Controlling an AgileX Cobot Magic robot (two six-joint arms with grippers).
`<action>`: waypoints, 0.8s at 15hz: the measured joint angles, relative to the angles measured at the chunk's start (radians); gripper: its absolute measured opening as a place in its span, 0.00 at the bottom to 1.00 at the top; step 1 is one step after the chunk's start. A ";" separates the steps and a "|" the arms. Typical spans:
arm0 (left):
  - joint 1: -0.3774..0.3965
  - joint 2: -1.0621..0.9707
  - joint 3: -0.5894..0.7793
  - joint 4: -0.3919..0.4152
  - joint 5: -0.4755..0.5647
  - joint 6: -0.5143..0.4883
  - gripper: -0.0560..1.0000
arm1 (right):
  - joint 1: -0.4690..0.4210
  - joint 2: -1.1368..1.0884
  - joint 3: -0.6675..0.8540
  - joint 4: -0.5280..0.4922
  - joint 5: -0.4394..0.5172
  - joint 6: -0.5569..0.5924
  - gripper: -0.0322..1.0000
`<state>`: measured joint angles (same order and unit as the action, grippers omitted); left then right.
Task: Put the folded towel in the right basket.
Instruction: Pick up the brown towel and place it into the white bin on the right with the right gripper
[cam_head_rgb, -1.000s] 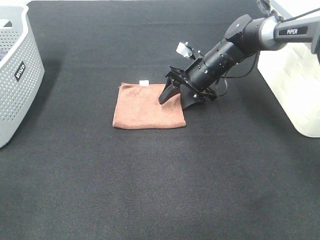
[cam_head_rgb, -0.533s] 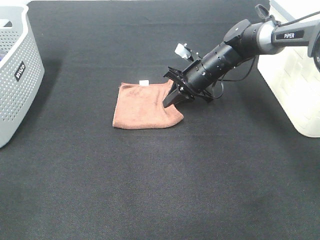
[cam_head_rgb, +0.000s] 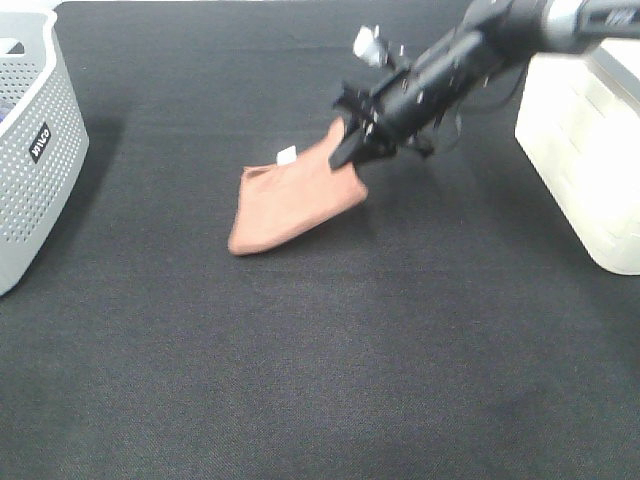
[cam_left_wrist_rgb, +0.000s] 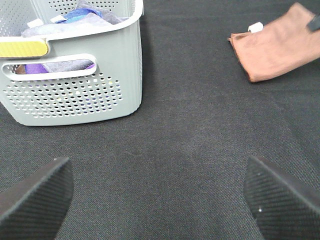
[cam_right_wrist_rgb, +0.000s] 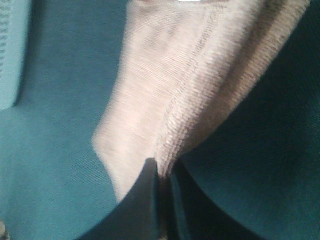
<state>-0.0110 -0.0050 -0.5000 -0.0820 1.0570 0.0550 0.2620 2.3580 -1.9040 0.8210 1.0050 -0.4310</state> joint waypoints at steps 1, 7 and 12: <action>0.000 0.000 0.000 0.000 0.000 0.000 0.88 | 0.000 -0.041 0.000 -0.016 0.025 0.000 0.03; 0.000 0.000 0.000 0.000 0.000 0.000 0.88 | 0.000 -0.349 0.000 -0.362 0.082 0.165 0.03; 0.000 0.000 0.000 0.000 0.000 0.000 0.88 | 0.000 -0.550 0.000 -0.660 0.097 0.302 0.03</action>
<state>-0.0110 -0.0050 -0.5000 -0.0820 1.0570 0.0550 0.2620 1.8080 -1.9040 0.1610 1.1020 -0.1290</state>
